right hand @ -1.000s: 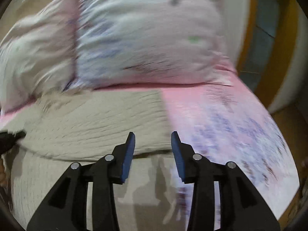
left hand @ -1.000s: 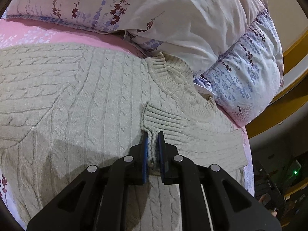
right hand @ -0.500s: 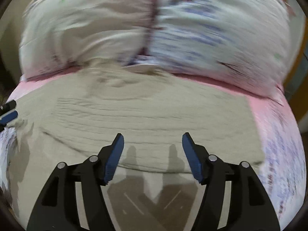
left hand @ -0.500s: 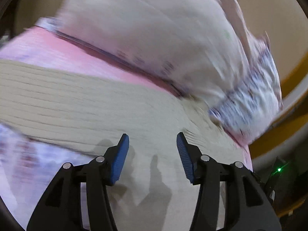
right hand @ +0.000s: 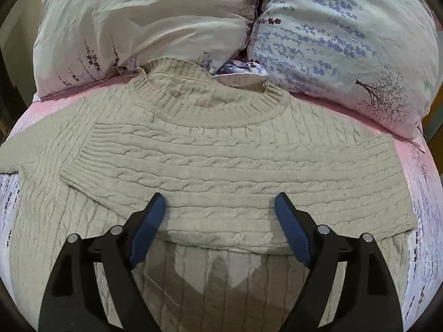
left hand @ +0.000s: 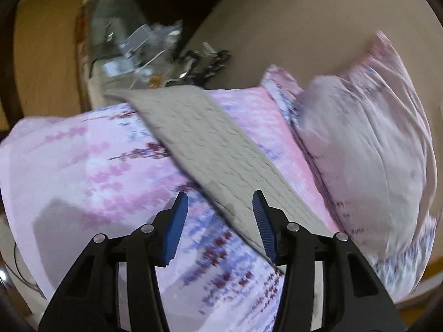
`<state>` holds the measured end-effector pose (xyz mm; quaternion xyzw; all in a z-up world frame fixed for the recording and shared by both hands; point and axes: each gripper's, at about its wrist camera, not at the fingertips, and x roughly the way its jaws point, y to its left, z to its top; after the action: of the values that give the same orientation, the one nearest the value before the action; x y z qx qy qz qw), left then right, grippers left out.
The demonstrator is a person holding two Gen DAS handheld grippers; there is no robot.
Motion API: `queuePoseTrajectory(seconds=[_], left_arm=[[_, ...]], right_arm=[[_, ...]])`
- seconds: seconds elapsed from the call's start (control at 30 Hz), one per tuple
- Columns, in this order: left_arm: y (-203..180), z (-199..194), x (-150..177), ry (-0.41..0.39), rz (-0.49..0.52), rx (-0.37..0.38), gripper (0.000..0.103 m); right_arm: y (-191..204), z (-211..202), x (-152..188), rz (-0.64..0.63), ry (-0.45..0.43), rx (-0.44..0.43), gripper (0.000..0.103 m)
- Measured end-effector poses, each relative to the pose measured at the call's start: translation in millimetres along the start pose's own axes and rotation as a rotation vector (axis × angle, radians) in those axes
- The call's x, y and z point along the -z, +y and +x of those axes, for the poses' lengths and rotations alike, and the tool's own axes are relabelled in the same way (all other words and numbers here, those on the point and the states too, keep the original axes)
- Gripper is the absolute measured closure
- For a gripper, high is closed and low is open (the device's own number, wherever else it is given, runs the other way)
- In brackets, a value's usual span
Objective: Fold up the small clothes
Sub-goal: 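Grasp the sweater side edge with the left tool, then fold the side edge inward over the body and open the left tool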
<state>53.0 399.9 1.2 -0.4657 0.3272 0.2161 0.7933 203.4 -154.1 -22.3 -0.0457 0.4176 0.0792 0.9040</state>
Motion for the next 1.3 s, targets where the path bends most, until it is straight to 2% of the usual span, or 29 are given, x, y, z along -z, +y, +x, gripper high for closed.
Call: queuePoseTrajectory(seconds=[0.27, 0.33, 0.4, 0.47, 0.6, 0.67, 0.83, 0.97, 1.07, 1.17, 1.3], left_arm=[[12, 12, -19, -0.049, -0.108, 0.024, 0.059], [13, 17, -24, -0.055, -0.116, 0.025, 0.069], [16, 21, -25, -0.044, -0.128, 0.034, 0.085], [17, 23, -22, -0.038, -0.13, 0.051, 0.094], [3, 13, -17, -0.073, -0.096, 0.1, 0.096], [-11, 5, -13, -0.084, -0.072, 0.149, 0.096], [-74, -16, 14, -0.048, 0.032, 0.39, 0.097], [-138, -21, 58, 0.041, 0.152, 0.6, 0.097], [-177, -16, 90, 0.108, 0.214, 0.7, 0.097], [-207, -8, 120, 0.16, 0.27, 0.738, 0.097], [-225, 11, 148, 0.245, 0.273, 0.755, 0.097]], right_arm=[[-1, 1, 5, 0.003, -0.009, 0.0, 0.021], [-2, -1, 8, 0.007, -0.012, -0.006, 0.02], [-4, -2, 9, 0.011, -0.014, -0.015, 0.02], [-6, -3, 11, 0.013, -0.018, -0.021, 0.02], [-7, -4, 12, 0.013, -0.019, -0.028, 0.019], [-8, -4, 13, 0.013, -0.019, -0.034, 0.019], [-9, -6, 14, 0.017, -0.021, -0.043, 0.019], [-8, -7, 14, 0.019, -0.021, -0.046, 0.019], [-10, -9, 16, 0.022, -0.021, -0.05, 0.019], [-12, -14, 19, 0.026, -0.025, -0.051, 0.018], [-20, -19, 22, 0.044, -0.025, -0.044, 0.017]])
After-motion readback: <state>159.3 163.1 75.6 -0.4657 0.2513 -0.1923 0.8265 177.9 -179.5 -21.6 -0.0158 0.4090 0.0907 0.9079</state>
